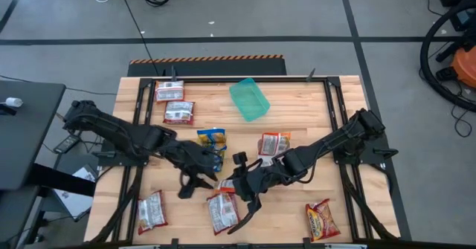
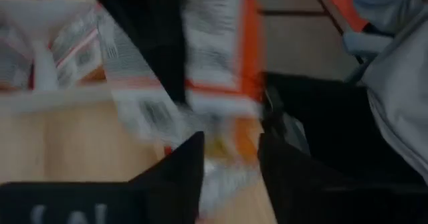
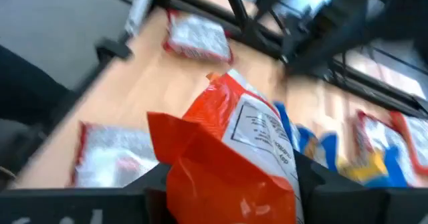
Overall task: Sort Maruchan noodles
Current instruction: Put the bottom left orange noodle pack into the white bin
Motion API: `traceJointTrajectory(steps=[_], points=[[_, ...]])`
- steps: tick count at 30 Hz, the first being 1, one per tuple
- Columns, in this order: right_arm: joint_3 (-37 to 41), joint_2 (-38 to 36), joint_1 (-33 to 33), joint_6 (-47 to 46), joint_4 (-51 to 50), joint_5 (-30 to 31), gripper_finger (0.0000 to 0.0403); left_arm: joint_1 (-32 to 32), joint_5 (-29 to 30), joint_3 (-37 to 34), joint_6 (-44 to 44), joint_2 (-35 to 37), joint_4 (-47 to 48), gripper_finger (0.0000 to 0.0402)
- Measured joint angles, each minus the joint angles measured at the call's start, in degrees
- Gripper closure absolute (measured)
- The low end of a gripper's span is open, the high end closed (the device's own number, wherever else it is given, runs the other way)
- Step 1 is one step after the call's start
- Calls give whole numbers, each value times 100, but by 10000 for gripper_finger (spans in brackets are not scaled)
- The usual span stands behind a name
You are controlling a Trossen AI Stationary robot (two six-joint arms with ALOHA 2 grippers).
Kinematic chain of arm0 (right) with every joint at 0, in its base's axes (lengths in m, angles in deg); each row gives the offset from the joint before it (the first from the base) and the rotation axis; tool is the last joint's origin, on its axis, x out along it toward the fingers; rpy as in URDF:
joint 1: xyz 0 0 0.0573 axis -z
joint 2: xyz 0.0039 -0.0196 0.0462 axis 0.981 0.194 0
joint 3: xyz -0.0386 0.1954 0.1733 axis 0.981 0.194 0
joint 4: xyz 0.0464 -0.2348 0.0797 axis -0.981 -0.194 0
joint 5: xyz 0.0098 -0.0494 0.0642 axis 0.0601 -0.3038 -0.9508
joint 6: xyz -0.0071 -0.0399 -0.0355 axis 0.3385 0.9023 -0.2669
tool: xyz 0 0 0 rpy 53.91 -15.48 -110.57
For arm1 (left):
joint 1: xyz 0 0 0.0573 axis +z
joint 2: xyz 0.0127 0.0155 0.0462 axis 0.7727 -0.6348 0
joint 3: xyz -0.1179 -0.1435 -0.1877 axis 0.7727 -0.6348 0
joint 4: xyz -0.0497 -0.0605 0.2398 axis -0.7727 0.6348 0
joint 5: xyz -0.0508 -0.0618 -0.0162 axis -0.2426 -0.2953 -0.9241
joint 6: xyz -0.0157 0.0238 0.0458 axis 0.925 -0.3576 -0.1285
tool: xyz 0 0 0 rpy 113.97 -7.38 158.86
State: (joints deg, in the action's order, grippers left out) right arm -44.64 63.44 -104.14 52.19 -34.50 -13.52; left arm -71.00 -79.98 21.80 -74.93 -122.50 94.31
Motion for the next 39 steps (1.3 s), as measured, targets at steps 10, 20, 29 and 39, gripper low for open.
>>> traceJointTrajectory(steps=[10, 20, 29, 39], points=[[2816, -2085, -14, -847, 1261, 1025, 262, -1041, 1754, -309, -406, 1583, 405, 213], [6881, -3949, 224, -1276, 5646, 1265, 262, -701, 3062, -2396, -575, 2669, -2064, 220], [8221, -3323, 460, -1397, 8330, 1187, 255, 710, 2946, -2525, -718, 2733, -2363, 200], [8005, -1887, 669, -1539, 9225, 886, 252, 1392, 2395, -2526, -790, 2727, -1886, 184]])
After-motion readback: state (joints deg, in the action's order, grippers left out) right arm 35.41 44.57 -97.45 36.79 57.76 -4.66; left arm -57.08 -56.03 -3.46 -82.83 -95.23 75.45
